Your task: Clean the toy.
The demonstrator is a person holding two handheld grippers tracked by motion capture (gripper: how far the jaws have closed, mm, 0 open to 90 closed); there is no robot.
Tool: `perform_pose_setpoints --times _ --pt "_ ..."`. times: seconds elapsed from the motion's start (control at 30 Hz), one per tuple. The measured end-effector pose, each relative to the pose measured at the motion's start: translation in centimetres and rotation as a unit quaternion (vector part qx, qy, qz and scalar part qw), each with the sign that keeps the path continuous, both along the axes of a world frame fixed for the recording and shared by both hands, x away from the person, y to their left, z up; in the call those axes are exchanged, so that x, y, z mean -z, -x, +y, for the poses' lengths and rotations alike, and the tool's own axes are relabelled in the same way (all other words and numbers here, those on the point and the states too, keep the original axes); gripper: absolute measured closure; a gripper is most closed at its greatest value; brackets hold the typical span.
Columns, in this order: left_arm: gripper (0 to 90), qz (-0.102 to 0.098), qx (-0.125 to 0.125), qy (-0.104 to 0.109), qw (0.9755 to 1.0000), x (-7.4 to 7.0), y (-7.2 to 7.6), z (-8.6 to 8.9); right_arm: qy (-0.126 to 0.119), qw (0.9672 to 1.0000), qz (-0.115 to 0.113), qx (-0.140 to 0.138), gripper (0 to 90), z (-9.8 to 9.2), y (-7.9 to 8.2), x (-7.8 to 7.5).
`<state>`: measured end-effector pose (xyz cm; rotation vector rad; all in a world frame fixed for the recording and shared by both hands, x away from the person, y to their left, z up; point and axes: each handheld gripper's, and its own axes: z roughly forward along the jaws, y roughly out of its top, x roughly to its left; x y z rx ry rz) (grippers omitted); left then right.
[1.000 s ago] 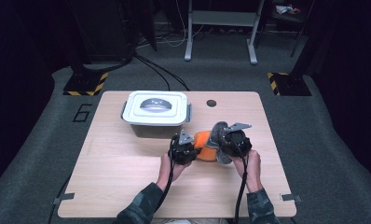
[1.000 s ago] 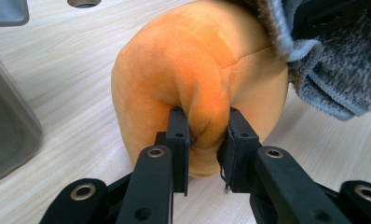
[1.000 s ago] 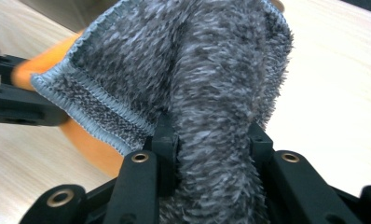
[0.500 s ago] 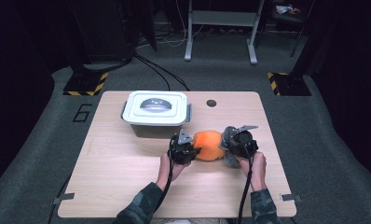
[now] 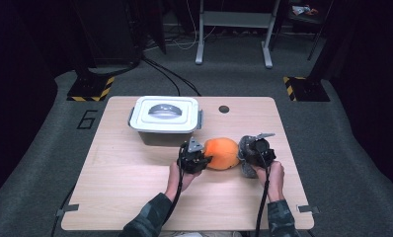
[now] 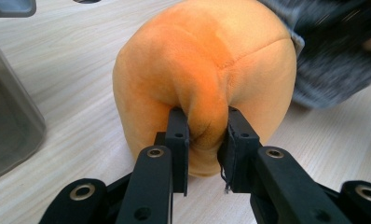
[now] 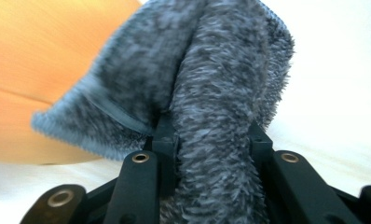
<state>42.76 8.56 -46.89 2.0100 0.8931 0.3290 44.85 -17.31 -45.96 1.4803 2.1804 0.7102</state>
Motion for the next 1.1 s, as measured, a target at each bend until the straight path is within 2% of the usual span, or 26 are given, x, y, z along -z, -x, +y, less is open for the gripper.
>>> perform_pose_setpoints --times 0.1,0.13,0.17,0.2,0.3,0.33,0.37,0.47,0.57,0.77,0.9,1.1 --pt "74.7 -0.001 0.000 0.001 1.0000 0.0 0.0 -0.1 -0.019 0.9992 -0.034 -0.012 65.5 0.6 1.2 -2.5" --pt "74.7 -0.001 0.000 0.001 1.0000 0.0 0.0 -0.1 -0.023 0.9986 -0.041 -0.025 65.5 1.1 1.6 -3.3" --pt "74.7 -0.001 0.000 0.001 1.0000 0.0 0.0 -0.1 -0.023 0.9986 -0.041 -0.025 65.5 1.1 1.6 -3.3" --pt "74.7 -0.002 0.001 -0.001 1.0000 -0.1 0.0 -0.2 -0.028 0.9960 -0.063 -0.057 65.4 2.7 2.4 -4.8" --pt "74.7 -0.003 0.002 -0.004 1.0000 -0.1 0.0 -0.2 -0.028 0.9925 -0.079 -0.089 65.4 4.7 3.0 -5.7" --pt "74.7 -0.003 0.002 -0.004 1.0000 -0.1 0.0 -0.2 -0.028 0.9925 -0.079 -0.089 65.4 4.7 3.0 -5.7" --pt "74.7 -0.002 0.004 -0.005 1.0000 -0.1 0.0 -0.2 -0.016 0.9895 -0.080 -0.119 65.4 6.4 3.0 -5.9" --pt "74.6 0.000 0.001 -0.005 1.0000 -0.1 0.0 -0.1 -0.003 0.9899 -0.066 -0.126 65.4 7.4 2.5 -5.1" --pt "74.5 0.002 0.003 -0.001 1.0000 0.0 0.0 0.0 -0.022 0.9903 -0.064 -0.121 65.6 6.8 2.2 -4.7" --pt "74.4 0.000 0.002 0.001 1.0000 0.0 0.0 -0.1 -0.007 0.9947 -0.058 -0.085 65.4 4.8 2.1 -4.1" --pt "74.4 -0.001 0.002 0.001 1.0000 0.0 0.0 -0.1 -0.007 0.9976 -0.042 -0.055 65.3 3.3 1.8 -3.2" --pt "74.4 -0.001 0.003 0.000 1.0000 0.0 0.0 -0.2 0.004 0.9994 -0.024 -0.027 65.4 1.6 1.0 -1.2"
